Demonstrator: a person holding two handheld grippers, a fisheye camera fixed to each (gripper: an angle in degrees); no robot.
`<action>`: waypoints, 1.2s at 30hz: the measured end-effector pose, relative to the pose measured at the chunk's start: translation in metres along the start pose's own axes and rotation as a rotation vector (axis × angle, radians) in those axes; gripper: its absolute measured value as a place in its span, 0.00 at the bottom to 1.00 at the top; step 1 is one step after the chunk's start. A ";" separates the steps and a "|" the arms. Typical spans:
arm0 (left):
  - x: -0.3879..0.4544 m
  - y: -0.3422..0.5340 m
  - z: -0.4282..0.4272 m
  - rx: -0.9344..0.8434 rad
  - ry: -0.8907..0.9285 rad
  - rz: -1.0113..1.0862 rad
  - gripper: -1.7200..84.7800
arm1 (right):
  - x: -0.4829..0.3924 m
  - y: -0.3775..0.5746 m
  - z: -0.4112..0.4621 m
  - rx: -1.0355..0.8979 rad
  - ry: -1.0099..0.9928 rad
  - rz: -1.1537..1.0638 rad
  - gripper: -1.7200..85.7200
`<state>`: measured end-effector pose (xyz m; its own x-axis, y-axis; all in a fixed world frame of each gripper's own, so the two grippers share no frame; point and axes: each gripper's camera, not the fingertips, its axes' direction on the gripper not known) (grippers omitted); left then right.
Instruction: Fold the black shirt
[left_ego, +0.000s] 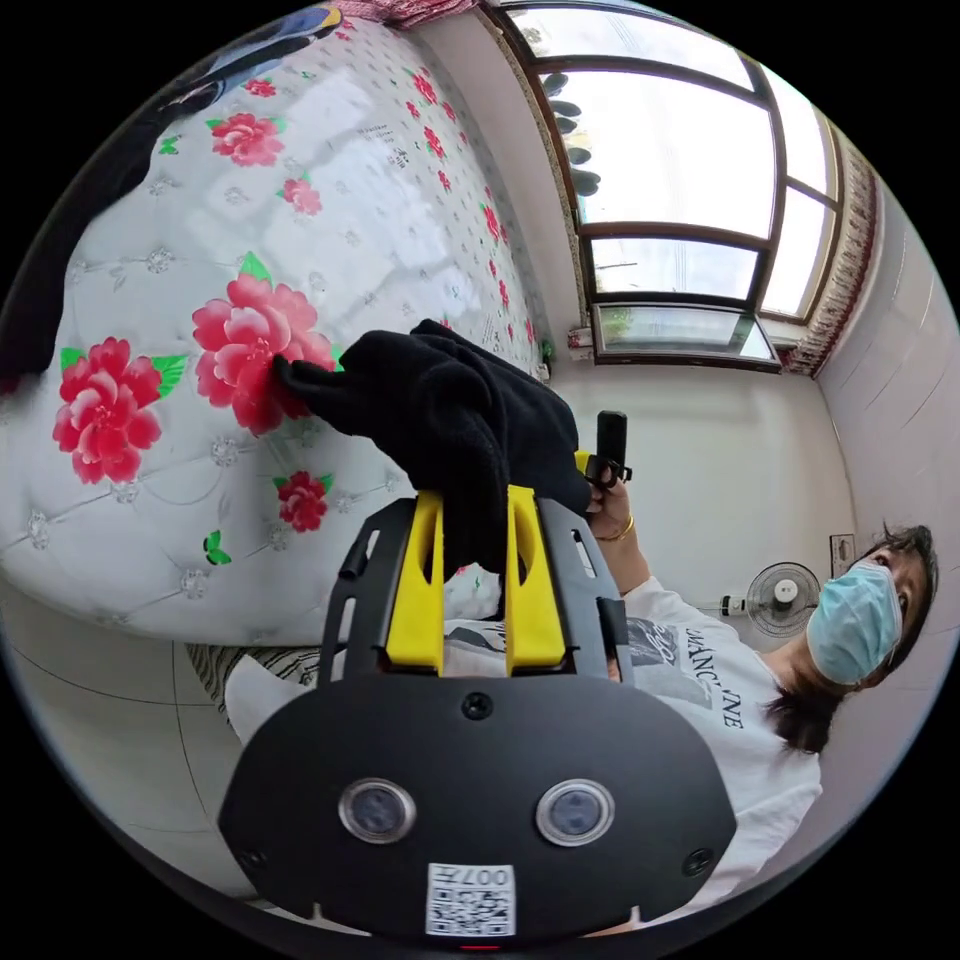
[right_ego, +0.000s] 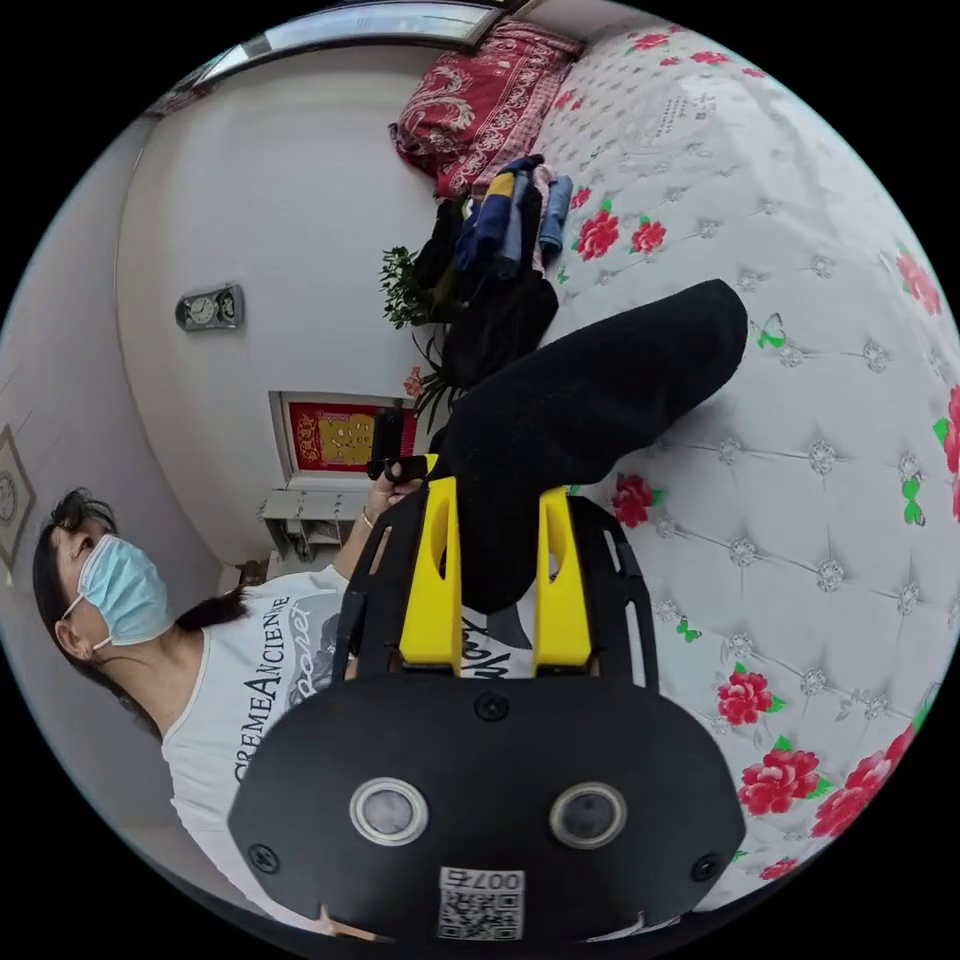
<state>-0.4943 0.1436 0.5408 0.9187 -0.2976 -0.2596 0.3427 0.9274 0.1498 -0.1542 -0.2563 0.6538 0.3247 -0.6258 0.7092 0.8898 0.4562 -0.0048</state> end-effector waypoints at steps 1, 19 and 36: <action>0.003 0.007 -0.007 0.010 -0.010 0.007 0.12 | -0.008 -0.002 0.006 -0.012 0.001 -0.016 0.11; -0.012 0.130 -0.309 0.652 -0.292 0.182 0.12 | -0.296 -0.256 0.350 -0.342 0.077 -0.583 0.12; -0.229 0.098 -0.181 0.667 -0.520 -0.201 0.15 | -0.122 -0.430 0.604 -0.693 0.378 -0.400 0.14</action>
<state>-0.7061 0.3432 0.4425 0.7456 -0.6583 0.1034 0.4019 0.5680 0.7183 -0.7694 0.0058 0.9950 -0.0771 -0.8797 0.4692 0.9137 -0.2507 -0.3199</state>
